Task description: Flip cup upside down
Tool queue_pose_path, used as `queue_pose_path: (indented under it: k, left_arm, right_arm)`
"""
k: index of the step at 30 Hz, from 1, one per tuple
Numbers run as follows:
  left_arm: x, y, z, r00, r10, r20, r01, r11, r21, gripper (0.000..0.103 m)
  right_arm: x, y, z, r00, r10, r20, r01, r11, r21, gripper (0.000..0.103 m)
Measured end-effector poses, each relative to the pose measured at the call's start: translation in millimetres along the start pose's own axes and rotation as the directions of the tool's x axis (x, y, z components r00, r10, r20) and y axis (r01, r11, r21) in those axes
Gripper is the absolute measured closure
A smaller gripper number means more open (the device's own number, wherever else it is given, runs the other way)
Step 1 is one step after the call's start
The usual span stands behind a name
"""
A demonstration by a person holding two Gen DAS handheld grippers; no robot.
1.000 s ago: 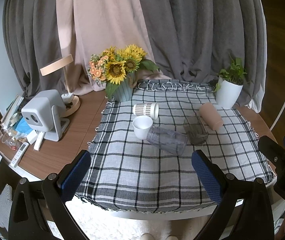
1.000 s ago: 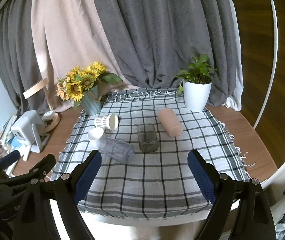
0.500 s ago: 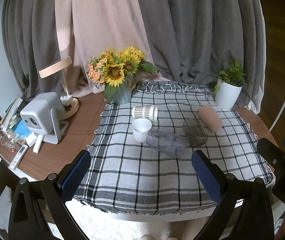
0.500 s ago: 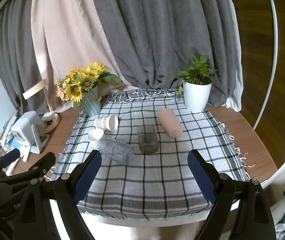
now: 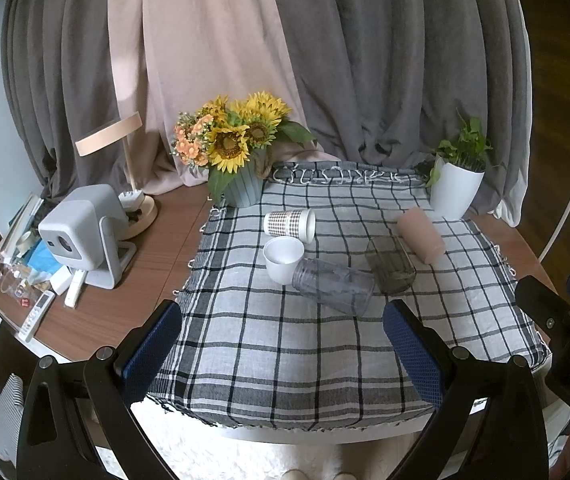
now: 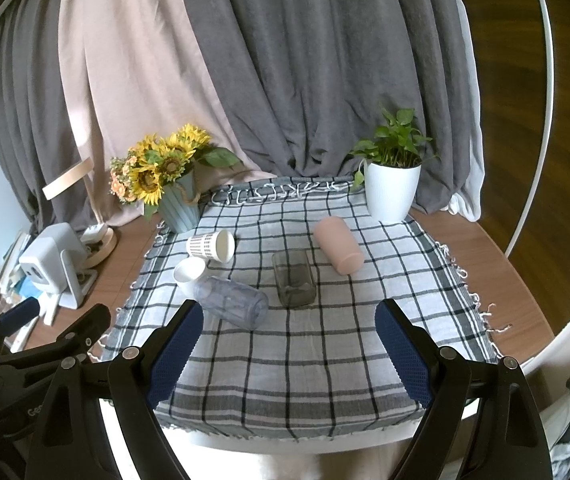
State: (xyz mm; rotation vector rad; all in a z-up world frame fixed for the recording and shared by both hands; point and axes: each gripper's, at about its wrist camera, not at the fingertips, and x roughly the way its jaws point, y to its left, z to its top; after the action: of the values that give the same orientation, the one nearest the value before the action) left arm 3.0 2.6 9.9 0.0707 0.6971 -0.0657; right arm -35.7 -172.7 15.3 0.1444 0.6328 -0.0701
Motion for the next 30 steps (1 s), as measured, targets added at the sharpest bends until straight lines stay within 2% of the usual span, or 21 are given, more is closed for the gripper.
queue_pose_path:
  k: [17, 19, 20, 26, 30]
  left_arm:
    - [14.0, 9.1, 0.4, 1.0, -0.013, -0.018, 0.013, 1.0, 0.009, 0.0]
    - [19.1, 11.3, -0.6, 1.0, -0.008, -0.03, 0.009, 1.0, 0.011, 0.0]
    - [21.9, 12.6, -1.7, 0.999, -0.004, -0.039, 0.004, 1.0, 0.011, 0.0]
    - [50.1, 17.1, -5.8, 0.992, 0.052, -0.114, -0.055, 0.998, -0.023, 0.0]
    - [80.3, 19.0, -10.0, 0.973, 0.12, -0.196, -0.133, 0.99, -0.051, 0.0]
  right_arm:
    - [3.6, 1.4, -1.2, 1.0, 0.002, -0.008, -0.002, 1.0, 0.004, 0.015]
    - [7.4, 2.9, -3.3, 1.0, -0.001, -0.012, 0.001, 1.0, 0.003, 0.013]
    - [10.3, 2.8, -3.2, 1.0, -0.004, -0.019, 0.005, 1.0, 0.003, 0.008]
    - [42.6, 14.0, 1.0, 0.997, 0.014, -0.075, -0.016, 1.0, -0.024, 0.006]
    - [77.0, 20.6, 8.0, 0.988, 0.061, -0.139, -0.074, 0.993, -0.089, 0.006]
